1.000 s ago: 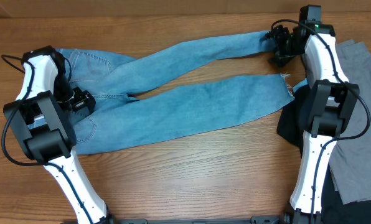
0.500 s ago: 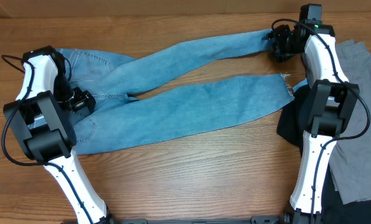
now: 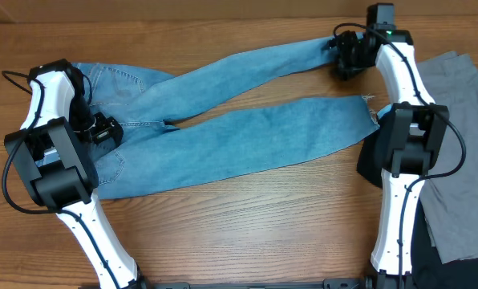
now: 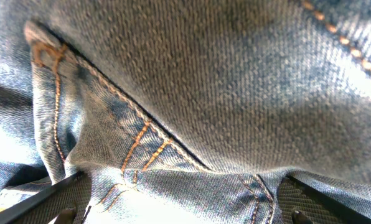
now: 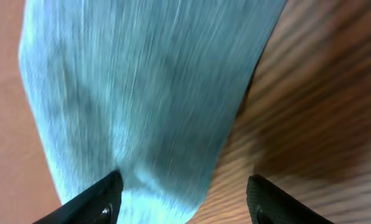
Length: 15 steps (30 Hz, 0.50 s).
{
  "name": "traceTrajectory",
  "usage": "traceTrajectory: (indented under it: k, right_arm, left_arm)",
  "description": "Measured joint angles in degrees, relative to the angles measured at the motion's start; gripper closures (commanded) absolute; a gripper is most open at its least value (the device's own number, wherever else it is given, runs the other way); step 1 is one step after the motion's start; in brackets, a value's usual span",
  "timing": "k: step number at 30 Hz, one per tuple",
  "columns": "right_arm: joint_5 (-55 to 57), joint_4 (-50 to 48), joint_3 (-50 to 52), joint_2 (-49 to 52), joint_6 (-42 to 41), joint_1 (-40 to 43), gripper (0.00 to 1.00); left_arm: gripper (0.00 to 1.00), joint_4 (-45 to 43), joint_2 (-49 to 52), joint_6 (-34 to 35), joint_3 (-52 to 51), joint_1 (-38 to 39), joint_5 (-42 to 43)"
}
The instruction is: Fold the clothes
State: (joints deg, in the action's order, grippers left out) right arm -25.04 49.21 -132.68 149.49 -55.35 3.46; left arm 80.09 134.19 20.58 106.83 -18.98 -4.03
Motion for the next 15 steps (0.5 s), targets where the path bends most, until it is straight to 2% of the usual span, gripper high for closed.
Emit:
traceTrajectory:
  k: [2,4,7,10,15]
  right_arm:
    - [0.2,-0.79,0.0,0.0,-0.79,-0.39,0.33]
    - [0.66,-0.92,0.0,0.0,-1.62,-0.46,0.38]
    - [1.49,-2.23,0.02,0.02,-2.36,-0.46,0.55]
    - [2.34,-2.64,0.02,0.02,-2.91,-0.44,0.66]
    - [4.04,-2.67,0.02,0.04,-3.08,-0.44,0.69]
  left_arm:
    - [0.02,0.0,0.0,0.0,0.0,-0.02,0.0]
    - [0.02,0.0,0.0,0.0,0.0,-0.02,0.0]
    - [0.02,0.04,0.0,0.0,0.0,-0.02,0.0]
    - [0.02,0.04,0.0,0.0,0.0,-0.02,0.0]
    - [0.02,0.04,0.0,0.0,-0.02,-0.02,0.0]
